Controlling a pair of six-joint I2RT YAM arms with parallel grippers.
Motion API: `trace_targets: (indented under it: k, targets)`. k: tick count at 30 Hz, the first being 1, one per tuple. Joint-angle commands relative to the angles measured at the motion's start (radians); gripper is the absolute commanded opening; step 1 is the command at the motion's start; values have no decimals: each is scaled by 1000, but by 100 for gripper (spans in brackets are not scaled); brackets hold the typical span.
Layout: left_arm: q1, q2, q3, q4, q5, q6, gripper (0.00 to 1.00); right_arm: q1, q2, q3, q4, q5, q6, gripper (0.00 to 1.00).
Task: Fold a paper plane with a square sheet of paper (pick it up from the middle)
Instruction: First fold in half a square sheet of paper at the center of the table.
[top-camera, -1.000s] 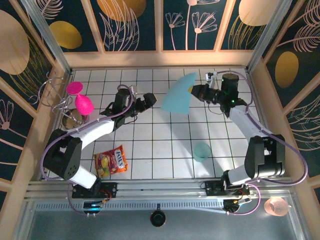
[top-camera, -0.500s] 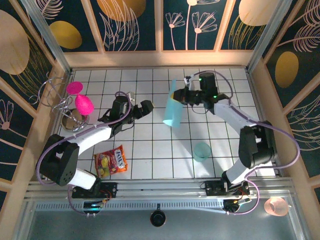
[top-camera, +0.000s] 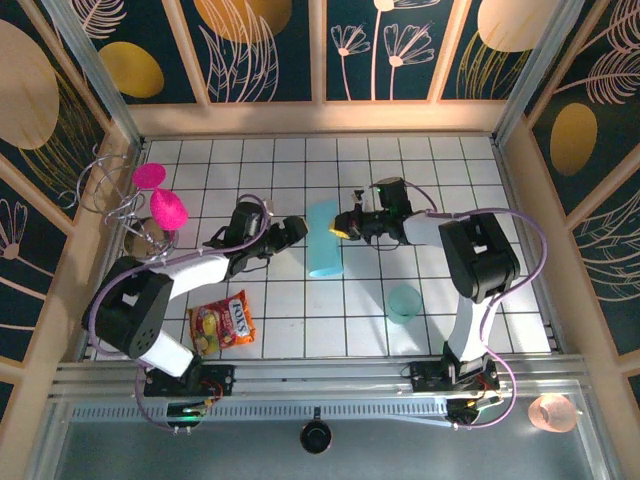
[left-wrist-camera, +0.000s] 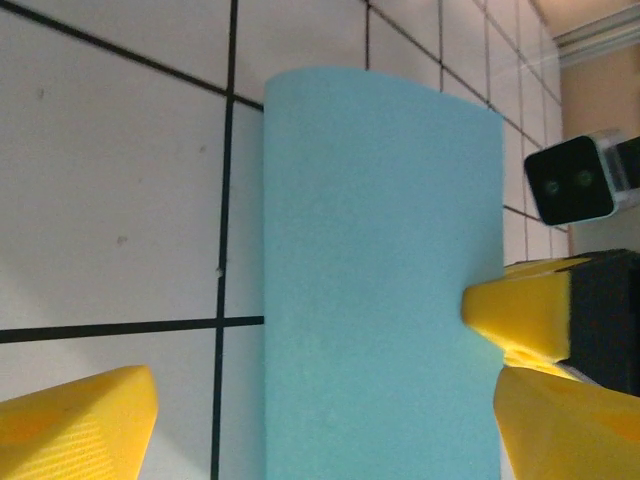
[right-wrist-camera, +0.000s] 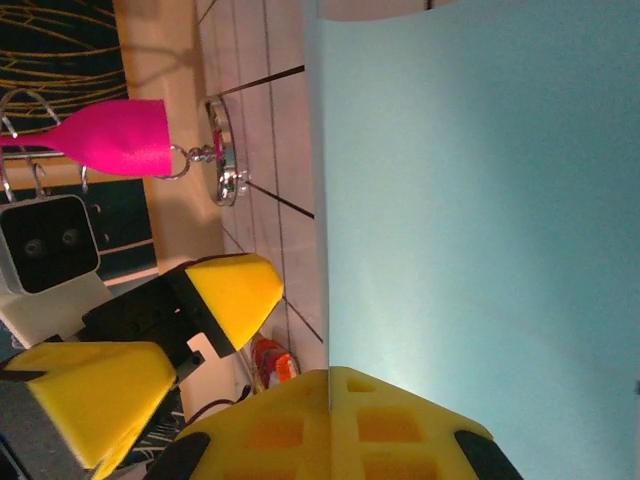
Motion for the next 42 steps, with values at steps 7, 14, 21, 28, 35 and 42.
trace_targets:
  k: [7, 14, 21, 28, 35, 42]
  targets:
    - [-51, 172, 166, -104, 5, 53, 71, -28, 129, 128, -189, 39, -214, 0]
    - [-72, 262, 251, -240, -83, 86, 65, -25, 174, 166, -187, -1, -220, 0]
    - [-72, 303, 302, -256, -86, 85, 58, -22, 190, 161, -120, -64, -185, 2]
    - [-74, 342, 331, -300, -137, 79, 41, -23, 196, 176, -147, -43, -193, 10]
    - [-74, 378, 311, -312, -172, 79, 34, -76, 61, 129, -210, 116, -223, 31]
    - [-80, 410, 291, -303, -171, 89, 34, -104, -73, 30, -187, 292, -229, 32]
